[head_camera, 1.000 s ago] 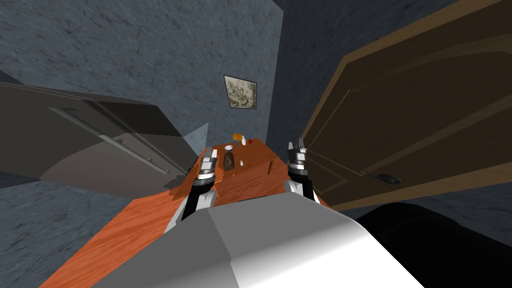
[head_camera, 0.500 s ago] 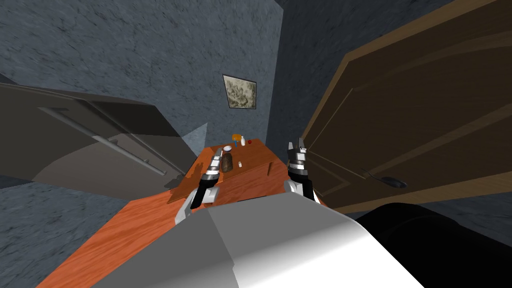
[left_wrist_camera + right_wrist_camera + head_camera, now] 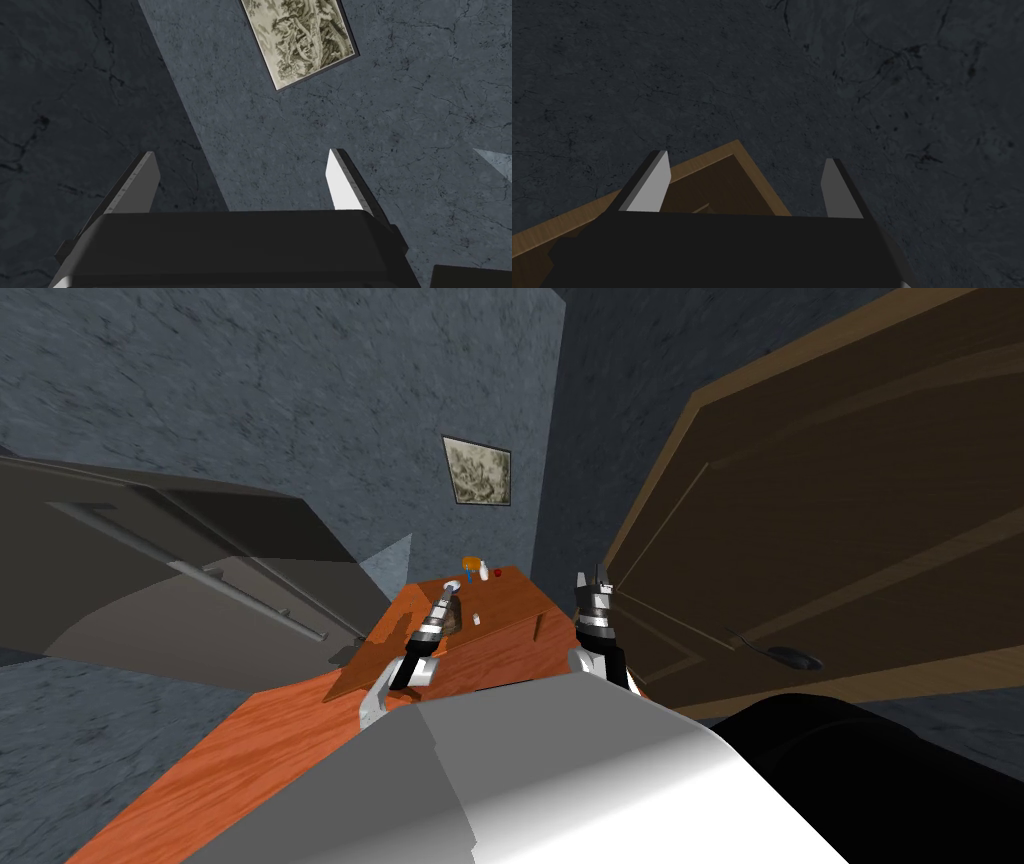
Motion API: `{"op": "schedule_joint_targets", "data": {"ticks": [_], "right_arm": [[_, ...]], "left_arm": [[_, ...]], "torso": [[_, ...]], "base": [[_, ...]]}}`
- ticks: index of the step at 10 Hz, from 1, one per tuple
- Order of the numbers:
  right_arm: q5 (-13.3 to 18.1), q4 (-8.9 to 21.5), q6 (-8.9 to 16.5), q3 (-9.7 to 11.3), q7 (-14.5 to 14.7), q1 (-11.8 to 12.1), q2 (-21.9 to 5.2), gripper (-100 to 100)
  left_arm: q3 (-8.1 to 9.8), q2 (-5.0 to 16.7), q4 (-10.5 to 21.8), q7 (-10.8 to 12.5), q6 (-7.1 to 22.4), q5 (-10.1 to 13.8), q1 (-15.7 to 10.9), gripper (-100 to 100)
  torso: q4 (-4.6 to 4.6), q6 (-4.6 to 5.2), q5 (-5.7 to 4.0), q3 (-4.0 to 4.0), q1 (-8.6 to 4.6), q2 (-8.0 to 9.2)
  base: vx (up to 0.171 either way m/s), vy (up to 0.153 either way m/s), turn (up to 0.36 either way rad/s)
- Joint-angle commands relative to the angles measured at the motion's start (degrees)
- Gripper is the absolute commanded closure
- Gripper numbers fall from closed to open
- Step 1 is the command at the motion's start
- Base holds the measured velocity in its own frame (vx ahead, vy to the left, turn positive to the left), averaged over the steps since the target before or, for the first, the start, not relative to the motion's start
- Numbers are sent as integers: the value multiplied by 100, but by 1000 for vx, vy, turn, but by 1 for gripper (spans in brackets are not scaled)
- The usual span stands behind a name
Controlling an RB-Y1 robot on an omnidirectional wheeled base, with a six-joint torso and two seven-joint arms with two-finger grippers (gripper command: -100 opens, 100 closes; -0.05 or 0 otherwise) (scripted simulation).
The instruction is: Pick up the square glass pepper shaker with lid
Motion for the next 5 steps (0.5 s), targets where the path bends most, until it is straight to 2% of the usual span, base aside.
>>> {"op": "schedule_joint_targets", "data": {"ticks": [1,2,4,5], "right_arm": [[0,0,0,0,0,0,0,0],[0,0,0,0,0,0,0,0],[0,0,0,0,0,0,0,0],[0,0,0,0,0,0,0,0]], "left_arm": [[-23,52,286,-92,130,-110,-147,-100],[-23,52,304,-92,130,-110,-147,-100],[-26,172,772,-226,344,-280,-394,-100],[-26,172,836,-226,344,-280,-394,-100]], "torso": [[0,0,0,0,0,0],[0,1,0,1,-2,2],[0,1,1,1,2,1],[0,1,-1,-1,-7,-2]], "base": [[30,-42,-7],[23,-37,-2],[39,-50,-17],[32,-68,-5]]}}
